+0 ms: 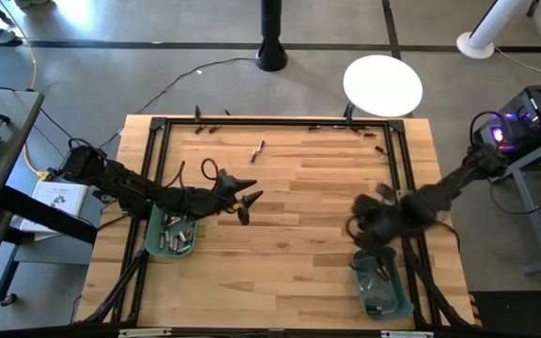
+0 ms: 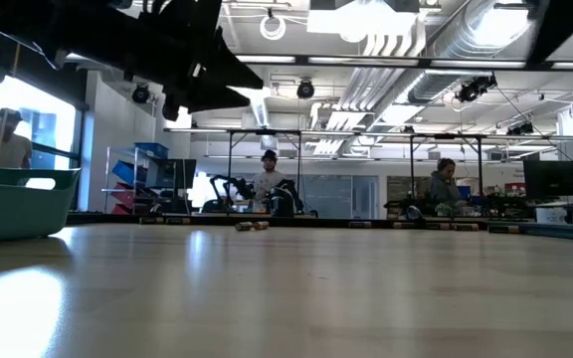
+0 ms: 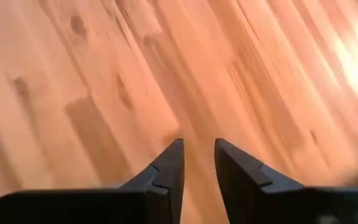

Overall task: Sort batteries
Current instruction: Put the black battery into the blue bin

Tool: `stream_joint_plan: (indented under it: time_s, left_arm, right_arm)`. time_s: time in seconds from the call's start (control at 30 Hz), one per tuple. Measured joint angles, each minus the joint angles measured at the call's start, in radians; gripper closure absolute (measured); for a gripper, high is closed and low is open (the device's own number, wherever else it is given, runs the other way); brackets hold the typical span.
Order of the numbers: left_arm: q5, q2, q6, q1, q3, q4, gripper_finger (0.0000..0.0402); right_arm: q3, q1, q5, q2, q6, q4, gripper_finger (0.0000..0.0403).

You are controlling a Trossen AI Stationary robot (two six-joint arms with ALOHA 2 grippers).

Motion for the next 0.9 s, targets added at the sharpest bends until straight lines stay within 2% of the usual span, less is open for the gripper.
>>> stream_joint_plan:
  time_s: [0.1,0.2,0.33,0.47,0.6,0.73,0.9]
  left_arm:
    - [-0.005,0.000,-0.041,0.000,0.000,-0.029,0.0209]
    - [-0.006,0.000,-0.068,0.000,0.000,-0.045,0.0209]
    - [-0.007,0.000,-0.102,0.000,0.000,-0.073,0.0209]
    - [-0.011,0.000,-0.102,0.017,0.000,-0.094,0.0209]
    - [-0.014,0.000,-0.066,0.053,0.000,-0.098,0.0209]
    - [-0.014,0.000,-0.072,0.099,0.000,-0.097,0.0209]
    - [0.001,0.000,-0.035,0.155,0.000,-0.097,0.0209]
  right_arm:
    - [-0.107,-0.151,-0.015,-0.013,-0.260,0.216,0.0320]
    - [-0.210,-0.293,-0.109,-0.011,-0.488,0.436,0.0320]
    - [-0.353,-0.457,-0.188,-0.010,-0.695,0.778,0.0320]
    - [-0.474,-0.607,-0.284,-0.010,-0.766,1.063,0.0320]
    - [-0.556,-0.714,-0.366,-0.010,-0.805,1.246,0.0319]
    - [-0.582,-0.793,-0.423,-0.010,-0.851,1.339,0.0301]
    - [-0.582,-0.852,-0.445,-0.010,-0.901,1.378,0.0241]
